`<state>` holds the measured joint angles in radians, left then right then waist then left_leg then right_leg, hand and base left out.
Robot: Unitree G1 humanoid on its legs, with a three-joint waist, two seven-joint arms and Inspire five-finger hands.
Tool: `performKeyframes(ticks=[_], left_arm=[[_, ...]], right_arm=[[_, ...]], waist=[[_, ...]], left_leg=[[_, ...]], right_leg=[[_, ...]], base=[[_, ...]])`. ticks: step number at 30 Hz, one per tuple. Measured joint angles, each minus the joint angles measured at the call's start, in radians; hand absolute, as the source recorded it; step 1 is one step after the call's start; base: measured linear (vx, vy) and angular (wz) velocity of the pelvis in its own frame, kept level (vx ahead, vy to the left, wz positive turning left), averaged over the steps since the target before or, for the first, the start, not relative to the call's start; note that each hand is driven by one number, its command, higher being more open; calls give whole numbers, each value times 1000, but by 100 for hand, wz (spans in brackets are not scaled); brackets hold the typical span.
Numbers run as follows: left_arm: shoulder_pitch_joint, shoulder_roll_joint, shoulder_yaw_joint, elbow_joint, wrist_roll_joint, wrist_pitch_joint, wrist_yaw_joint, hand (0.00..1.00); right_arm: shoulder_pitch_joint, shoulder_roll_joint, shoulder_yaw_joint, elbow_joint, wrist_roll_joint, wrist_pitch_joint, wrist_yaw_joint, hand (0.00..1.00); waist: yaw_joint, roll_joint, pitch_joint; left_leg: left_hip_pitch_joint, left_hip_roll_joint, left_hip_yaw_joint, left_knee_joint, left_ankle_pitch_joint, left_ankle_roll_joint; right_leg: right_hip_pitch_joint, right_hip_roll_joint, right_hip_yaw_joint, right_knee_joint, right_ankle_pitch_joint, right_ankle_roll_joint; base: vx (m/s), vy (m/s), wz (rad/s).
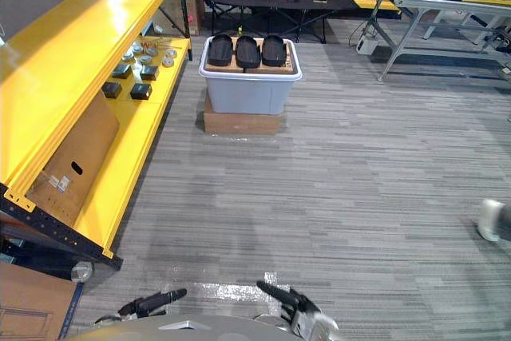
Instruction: Walk over and take three plastic housings, then place them on the shelf
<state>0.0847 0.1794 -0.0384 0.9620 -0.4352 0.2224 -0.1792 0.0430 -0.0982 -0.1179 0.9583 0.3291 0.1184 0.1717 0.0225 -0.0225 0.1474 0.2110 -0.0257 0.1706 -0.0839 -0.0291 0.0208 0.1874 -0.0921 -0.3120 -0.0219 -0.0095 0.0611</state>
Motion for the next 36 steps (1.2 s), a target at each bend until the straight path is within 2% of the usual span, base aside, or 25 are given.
performKeyframes(ticks=[2,4,8,15,21,23,24,25,27,28,29,31,34,36], left_arm=[[8,-3,-5,-68,-20,0,3,100],[6,-25,-5,-175,-114,-2,16,100],[-18,-69,-31,-227,-208,-12,29,100],[6,-68,-32,-227,-262,-31,-8,100],[87,-69,14,-322,-260,-96,9,100],[114,-72,38,-367,-260,-109,15,100],[120,-76,51,-388,-258,-112,18,100],[120,-82,55,-412,-240,-111,22,100],[122,-82,55,-438,-215,-115,23,100],[122,-80,54,-451,-192,-120,25,100],[122,-80,54,-452,-180,-129,31,100],[121,-79,53,-454,-180,-138,36,100],[119,-82,40,-456,-178,-183,38,100],[121,-81,27,-456,-178,-210,38,100]], right_arm=[[-19,16,36,-100,23,-18,-21,100],[-61,25,55,-172,41,-34,-36,100],[-102,26,63,-186,72,-60,-46,100],[-36,26,71,-185,79,-65,-81,100],[-6,29,87,-190,141,-88,-111,100],[17,30,82,-216,155,-111,-114,100],[27,34,65,-230,160,-128,-114,100],[25,34,48,-230,170,-152,-115,100],[26,34,49,-230,197,-173,-115,100],[33,37,50,-230,211,-185,-115,100],[41,36,50,-230,211,-193,-114,100],[58,36,50,-242,208,-197,-111,100],[72,36,50,-262,188,-197,-109,100],[99,37,50,-263,188,-197,-98,100]], waist=[[0,0,0],[0,1,0],[0,-2,0],[-9,-3,1],[-16,-5,2],[-12,-4,7],[-13,-6,16],[-6,1,39],[-3,-9,64],[-5,-16,89],[-5,-19,95],[-11,-22,96],[-28,-15,106],[-24,-25,114]], left_leg=[[-6,-4,1,0,2,2],[-20,-11,-2,0,7,5],[-20,-19,5,0,6,3],[-27,-20,16,0,3,-2],[-26,-18,42,1,-4,-4],[-44,-14,57,31,-34,19],[-68,-11,63,75,-65,43],[-85,4,82,124,-93,57],[-82,7,90,158,-112,64],[-81,8,91,194,-135,67],[-83,14,94,219,-152,65],[-81,26,92,239,-166,48],[-62,53,98,262,-202,18],[-24,53,104,289,-242,-16]], right_leg=[[-6,-4,1,0,2,3],[-21,-11,1,-1,8,10],[-22,-19,4,-5,14,19],[-31,-20,15,-8,15,19],[-47,-19,46,6,15,19],[-88,-27,55,77,-11,14],[-144,-43,59,186,-42,20],[-247,-66,49,386,-55,23],[-333,-103,23,561,-53,22],[-374,-135,-2,648,-77,-3],[-391,-139,-14,641,-90,-21],[-399,-124,-30,529,-86,-16],[-400,-67,-41,241,-27,49],[-385,-71,-37,187,6,34]], base=[[-18,13,2],[-27,27,6],[-22,29,-4],[-4,5,-4],[-32,0,-12],[-51,18,-23],[-59,47,-28],[-70,56,-29],[-43,49,-18],[12,51,-9],[74,51,-11],[133,17,-7],[239,-66,-7],[293,-171,1]])
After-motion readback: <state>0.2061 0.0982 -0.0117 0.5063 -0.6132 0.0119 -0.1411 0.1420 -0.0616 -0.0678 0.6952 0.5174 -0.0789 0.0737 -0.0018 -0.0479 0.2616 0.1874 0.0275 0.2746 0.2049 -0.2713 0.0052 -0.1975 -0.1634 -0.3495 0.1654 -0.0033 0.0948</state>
